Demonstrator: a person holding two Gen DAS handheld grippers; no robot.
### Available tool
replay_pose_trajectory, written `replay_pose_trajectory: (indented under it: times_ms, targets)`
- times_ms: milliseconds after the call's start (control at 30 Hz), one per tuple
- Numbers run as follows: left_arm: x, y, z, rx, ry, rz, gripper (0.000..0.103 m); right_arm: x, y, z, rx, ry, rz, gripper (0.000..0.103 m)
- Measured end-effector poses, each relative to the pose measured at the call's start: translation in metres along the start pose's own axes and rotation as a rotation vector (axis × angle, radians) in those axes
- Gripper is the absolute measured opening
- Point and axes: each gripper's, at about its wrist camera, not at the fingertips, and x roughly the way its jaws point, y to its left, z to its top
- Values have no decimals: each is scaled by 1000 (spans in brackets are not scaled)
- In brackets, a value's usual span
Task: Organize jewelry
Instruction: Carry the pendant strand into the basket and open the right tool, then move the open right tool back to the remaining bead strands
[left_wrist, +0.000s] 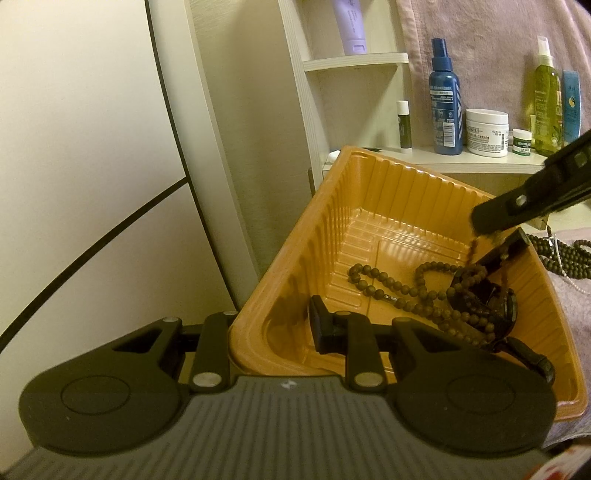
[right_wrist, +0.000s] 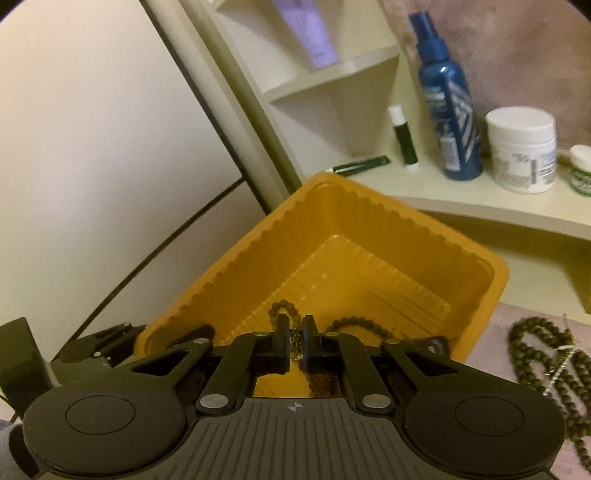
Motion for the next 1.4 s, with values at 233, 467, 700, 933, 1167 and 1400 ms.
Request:
replay_pose_trajectory:
  times_ms: [233, 467, 700, 933, 1167, 1400]
  targets:
    - [0, 0, 0, -2, 1, -1, 23, 11, 5, 4, -6, 6, -32, 7]
    - [0, 0, 0, -5, 3, -1, 23, -18, -1, 4, 3, -67, -48, 49]
    - [0, 1, 0, -3, 5, -1, 23, -59, -14, -10, 12, -91, -117, 49]
    - [1, 1, 1, -4, 9, 2, 23, -101, -32, -35, 44, -98, -231, 49]
    - [2, 0, 1, 3, 11, 6, 24, -131, -52, -56, 100, -85, -336, 49]
    - [3, 0, 2, 8, 14, 7, 24, -161, -72, -73, 126, -141, -511, 67]
